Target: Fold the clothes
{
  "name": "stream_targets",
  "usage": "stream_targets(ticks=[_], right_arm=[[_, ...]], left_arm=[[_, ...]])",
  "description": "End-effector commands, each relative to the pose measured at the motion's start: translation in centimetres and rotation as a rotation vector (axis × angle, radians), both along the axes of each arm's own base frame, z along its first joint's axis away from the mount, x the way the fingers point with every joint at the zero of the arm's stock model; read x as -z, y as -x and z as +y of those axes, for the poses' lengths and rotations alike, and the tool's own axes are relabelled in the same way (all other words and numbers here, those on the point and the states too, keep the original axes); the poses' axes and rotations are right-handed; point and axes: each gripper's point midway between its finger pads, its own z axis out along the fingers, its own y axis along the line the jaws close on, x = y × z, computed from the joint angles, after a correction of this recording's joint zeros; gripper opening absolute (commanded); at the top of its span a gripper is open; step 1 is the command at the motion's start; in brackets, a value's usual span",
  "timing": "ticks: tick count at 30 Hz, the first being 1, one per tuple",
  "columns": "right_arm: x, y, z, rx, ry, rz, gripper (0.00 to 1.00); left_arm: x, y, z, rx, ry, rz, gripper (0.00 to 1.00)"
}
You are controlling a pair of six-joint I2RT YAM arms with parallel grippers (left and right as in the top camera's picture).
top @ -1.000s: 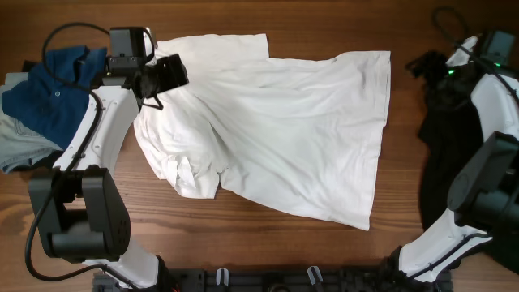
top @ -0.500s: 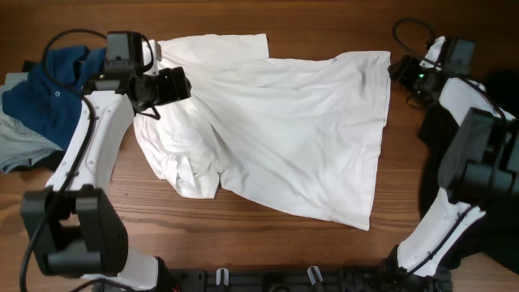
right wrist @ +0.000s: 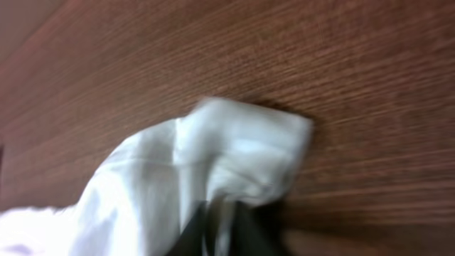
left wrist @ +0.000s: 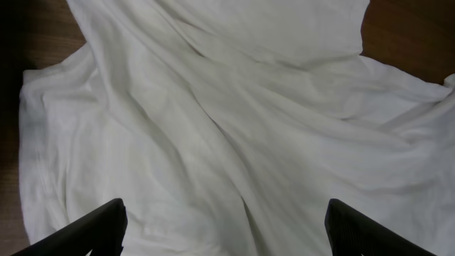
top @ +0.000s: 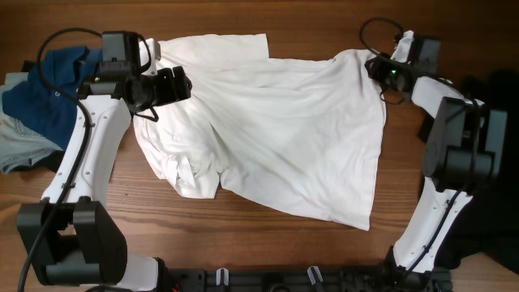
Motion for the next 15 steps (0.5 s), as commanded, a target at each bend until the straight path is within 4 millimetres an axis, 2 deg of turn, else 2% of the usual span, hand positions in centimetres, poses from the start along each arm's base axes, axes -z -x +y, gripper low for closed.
stream_targets(ticks=[1,3,5,8,11,13,15], right_arm=[[2.7,0.0,-1.6,0.156,-0.052,0.046,0.04],[0.6,-1.7,-1.9,0.169,-0.124,-0.051,0.04],[-3.2,-3.9,-2.9,0.178,-0.225,-0.187,0.04],[-8.3,-6.1,-5.5,0.2,-0.313,-0.325,0.05],[-11.5,-7.2,-8.2,0.236,-0.332,-0.388,0.04],[-12.2,-7.3,-9.1,0.242,-0.334,-0.382,0.04],[-11.9,-7.1,-9.6,0.242,-0.32,-0.347,0.05]], left_arm=[[-1.1,0.1,-0.4,0.027,0.002,-0.029,0.9],[-1.1,0.1,-0.4,0.027,0.002,-0.03,0.91],[-1.1,0.0,-0.4,0.027,0.002,-0.031,0.91],[-1.1,0.1,-0.4,0.027,0.002,-0.03,0.92],[-1.1,0.0,-0.4,0.027,0.002,-0.031,0.94],[-1.1,0.1,-0.4,0.027,0.002,-0.029,0.94],[-1.1,0.1,-0.4,0.027,0.002,-0.028,0.95]])
